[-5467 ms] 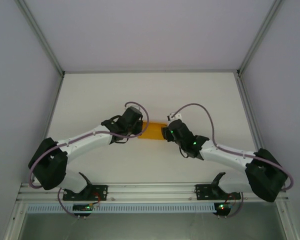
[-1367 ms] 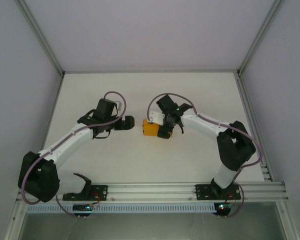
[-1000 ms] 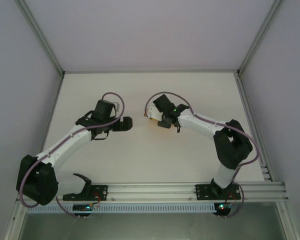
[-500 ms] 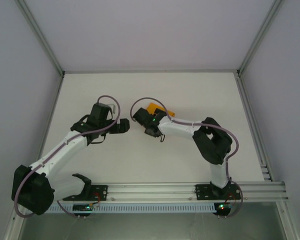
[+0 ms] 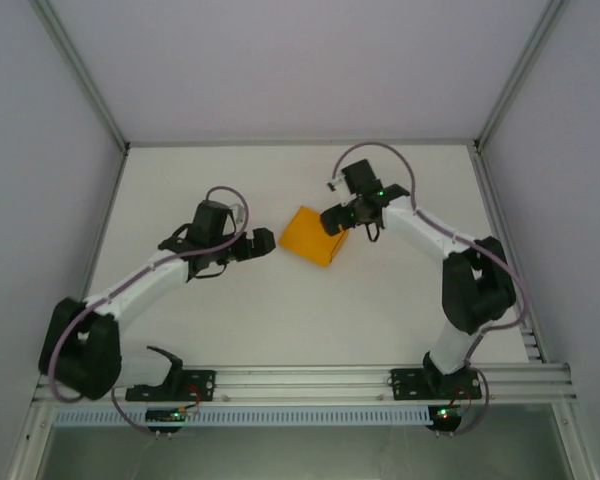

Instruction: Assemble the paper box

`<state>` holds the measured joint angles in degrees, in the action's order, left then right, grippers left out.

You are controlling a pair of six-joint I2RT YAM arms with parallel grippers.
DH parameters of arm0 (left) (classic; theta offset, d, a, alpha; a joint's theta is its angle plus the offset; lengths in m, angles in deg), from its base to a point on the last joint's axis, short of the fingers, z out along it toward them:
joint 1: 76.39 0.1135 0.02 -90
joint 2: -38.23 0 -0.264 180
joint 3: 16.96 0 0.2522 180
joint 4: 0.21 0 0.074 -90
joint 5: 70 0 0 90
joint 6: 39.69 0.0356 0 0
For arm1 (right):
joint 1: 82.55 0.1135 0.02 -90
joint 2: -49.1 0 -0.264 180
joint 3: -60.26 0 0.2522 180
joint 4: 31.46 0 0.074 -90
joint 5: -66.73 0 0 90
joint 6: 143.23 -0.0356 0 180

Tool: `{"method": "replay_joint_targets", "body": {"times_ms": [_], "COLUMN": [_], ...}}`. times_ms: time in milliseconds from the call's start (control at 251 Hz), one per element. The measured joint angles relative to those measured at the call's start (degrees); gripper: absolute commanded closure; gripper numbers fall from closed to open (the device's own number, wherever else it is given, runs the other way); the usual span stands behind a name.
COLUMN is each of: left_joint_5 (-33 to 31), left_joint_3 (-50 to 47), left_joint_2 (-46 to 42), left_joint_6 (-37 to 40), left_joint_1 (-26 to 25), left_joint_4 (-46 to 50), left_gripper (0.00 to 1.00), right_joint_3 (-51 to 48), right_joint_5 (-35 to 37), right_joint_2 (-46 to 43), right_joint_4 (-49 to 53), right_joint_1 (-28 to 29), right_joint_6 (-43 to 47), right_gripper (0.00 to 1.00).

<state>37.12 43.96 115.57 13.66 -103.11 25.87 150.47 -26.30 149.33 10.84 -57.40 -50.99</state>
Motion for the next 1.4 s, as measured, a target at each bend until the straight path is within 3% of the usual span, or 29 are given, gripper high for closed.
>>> {"method": "replay_joint_targets", "body": {"times_ms": [200, 415, 643, 902, 1289, 1397], "left_joint_5": [5.27, 8.85, 9.20, 6.27, 1.20, 1.07], "left_joint_3": [6.93, 13.00, 16.41, 19.87, 21.88, 21.88], "left_joint_2": [13.07, 20.83, 26.16, 29.83, 33.55, 34.07], "left_joint_6": [-2.64, -4.00, -3.98, -3.48, -3.54, -4.02], "left_joint_1": [-4.09, -5.01, -4.90, -4.39, -3.76, -3.76], "left_joint_4": [-4.22, -7.89, -8.22, -5.38, -4.46, -5.25], "left_gripper": [0.00, 0.00, 0.00, 0.10, 0.23, 0.35], "right_joint_3": [4.83, 6.54, 4.61, -3.85, -11.15, -11.93], "right_joint_5": [-13.27, -20.04, -22.73, -24.39, -25.29, -25.18], "right_joint_2": [10.71, 14.40, 15.06, 10.67, 7.63, 7.48], "right_joint_4": [-0.02, -0.24, -2.84, -9.16, -18.05, -19.58], "right_joint_1": [-4.57, -4.68, -4.76, -3.69, -1.14, -0.98], "right_joint_6": [-1.33, -1.51, -3.58, -9.70, -18.86, -19.89], "right_gripper": [0.16, 0.25, 0.36, 0.51, 0.56, 0.57]}}
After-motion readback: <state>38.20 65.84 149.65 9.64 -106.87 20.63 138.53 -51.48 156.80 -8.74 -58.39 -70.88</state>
